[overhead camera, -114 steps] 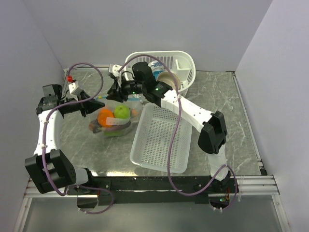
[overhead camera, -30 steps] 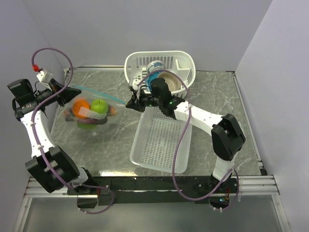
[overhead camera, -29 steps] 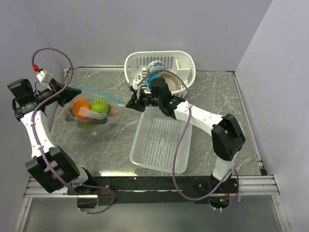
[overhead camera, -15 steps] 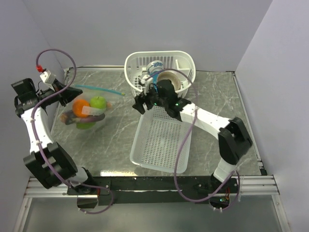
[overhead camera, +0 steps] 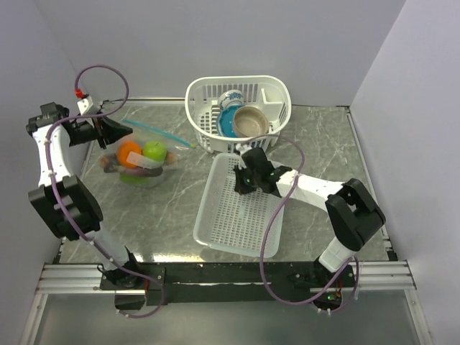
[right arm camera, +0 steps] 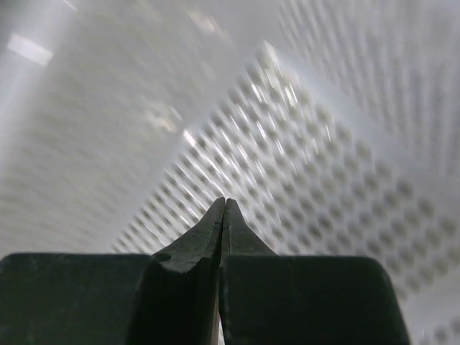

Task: Open the zip-top bag and remove the fake food

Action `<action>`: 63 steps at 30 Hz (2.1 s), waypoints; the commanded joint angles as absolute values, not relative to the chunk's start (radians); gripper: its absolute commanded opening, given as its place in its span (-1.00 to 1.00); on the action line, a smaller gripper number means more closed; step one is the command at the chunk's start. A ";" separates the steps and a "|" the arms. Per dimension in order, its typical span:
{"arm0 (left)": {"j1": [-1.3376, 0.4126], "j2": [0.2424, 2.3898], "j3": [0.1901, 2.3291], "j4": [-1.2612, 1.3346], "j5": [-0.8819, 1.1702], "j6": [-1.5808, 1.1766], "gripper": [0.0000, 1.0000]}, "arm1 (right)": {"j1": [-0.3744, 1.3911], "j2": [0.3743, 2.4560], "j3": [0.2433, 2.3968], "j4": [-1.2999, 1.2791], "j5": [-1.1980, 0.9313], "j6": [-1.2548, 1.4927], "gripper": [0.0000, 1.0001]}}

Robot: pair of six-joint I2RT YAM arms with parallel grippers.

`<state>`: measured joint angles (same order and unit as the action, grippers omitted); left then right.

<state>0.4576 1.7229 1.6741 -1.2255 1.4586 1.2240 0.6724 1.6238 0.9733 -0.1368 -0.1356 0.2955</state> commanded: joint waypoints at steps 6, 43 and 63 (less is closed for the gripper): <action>0.445 1.812 1.893 -1.371 1.692 1.301 -0.98 | 0.620 1.663 1.084 -0.388 0.099 0.359 -1.00; 0.566 1.634 1.207 -1.367 1.264 1.406 0.94 | 1.022 1.637 1.164 -0.066 -0.130 0.361 -0.25; 0.489 1.671 1.032 -0.887 1.129 1.109 0.86 | 1.022 1.672 1.144 -0.268 0.038 0.290 -0.39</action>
